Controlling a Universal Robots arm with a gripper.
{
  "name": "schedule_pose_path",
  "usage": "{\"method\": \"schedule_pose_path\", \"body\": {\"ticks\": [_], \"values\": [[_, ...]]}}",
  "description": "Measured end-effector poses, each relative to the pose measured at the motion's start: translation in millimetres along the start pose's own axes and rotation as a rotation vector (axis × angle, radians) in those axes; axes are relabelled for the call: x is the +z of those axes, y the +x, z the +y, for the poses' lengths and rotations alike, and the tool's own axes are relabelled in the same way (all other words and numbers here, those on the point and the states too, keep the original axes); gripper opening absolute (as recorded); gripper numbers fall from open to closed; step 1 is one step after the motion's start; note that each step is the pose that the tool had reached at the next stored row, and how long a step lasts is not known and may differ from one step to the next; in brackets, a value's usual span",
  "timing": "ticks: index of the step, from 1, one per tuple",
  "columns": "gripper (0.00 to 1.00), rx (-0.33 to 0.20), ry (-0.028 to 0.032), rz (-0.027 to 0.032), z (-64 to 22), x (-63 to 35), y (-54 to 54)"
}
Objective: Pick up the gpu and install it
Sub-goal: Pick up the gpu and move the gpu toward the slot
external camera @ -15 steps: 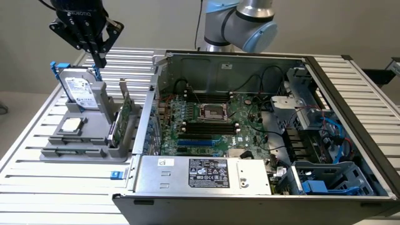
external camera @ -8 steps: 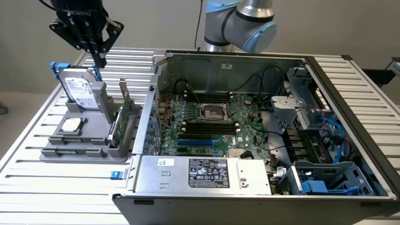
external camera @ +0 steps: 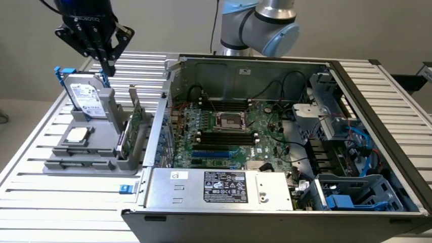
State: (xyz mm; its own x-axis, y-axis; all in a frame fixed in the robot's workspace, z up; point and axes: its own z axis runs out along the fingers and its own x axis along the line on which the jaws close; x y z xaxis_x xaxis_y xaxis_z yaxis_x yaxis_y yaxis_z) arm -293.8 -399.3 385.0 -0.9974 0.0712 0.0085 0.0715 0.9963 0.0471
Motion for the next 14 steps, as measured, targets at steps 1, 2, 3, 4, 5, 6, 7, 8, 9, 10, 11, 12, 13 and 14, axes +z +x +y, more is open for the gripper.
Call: {"method": "schedule_pose_path", "body": {"ticks": [1, 2, 3, 4, 5, 6, 7, 8, 9, 10, 11, 12, 13, 14], "values": [[0.11, 0.0, 0.0, 0.0, -0.1, 1.7, 0.0], [0.11, 0.0, -0.0001, -0.0001, -0.3, 3.2, -0.1], [0.12, 0.0, 0.0, -0.0001, -0.4, 4.3, -0.1], [0.12, 0.0, 0.0, 0.0, -0.7, 5.7, -0.1], [0.17, 0.0, 0.0, 0.0, -1.0, 6.9, -0.2], [0.24, 0.0, 0.0, 0.0, -1.5, 8.5, -0.2], [0.24, 0.0, 0.0, 0.0, -2.2, 10.2, -0.3], [0.3, 0.0, 0.0, 0.0, -3.0, 12.0, -0.3], [0.36, 0.0, 0.0, 0.0, -4.0, 13.7, -0.4], [0.36, 0.0, 0.0, 0.0, -5.1, 15.5, -0.5], [0.42, -0.001, 0.0, 0.0, -6.1, 17.2, -0.6], [0.42, -0.001, 0.0001, 0.0001, -7.1, 19.0, -0.6], [0.42, -0.002, 0.0001, 0.0001, -8.1, 20.9, -0.7], [0.42, -0.004, 0.0001, 0.0002, -9.1, 22.7, -0.8]]}}
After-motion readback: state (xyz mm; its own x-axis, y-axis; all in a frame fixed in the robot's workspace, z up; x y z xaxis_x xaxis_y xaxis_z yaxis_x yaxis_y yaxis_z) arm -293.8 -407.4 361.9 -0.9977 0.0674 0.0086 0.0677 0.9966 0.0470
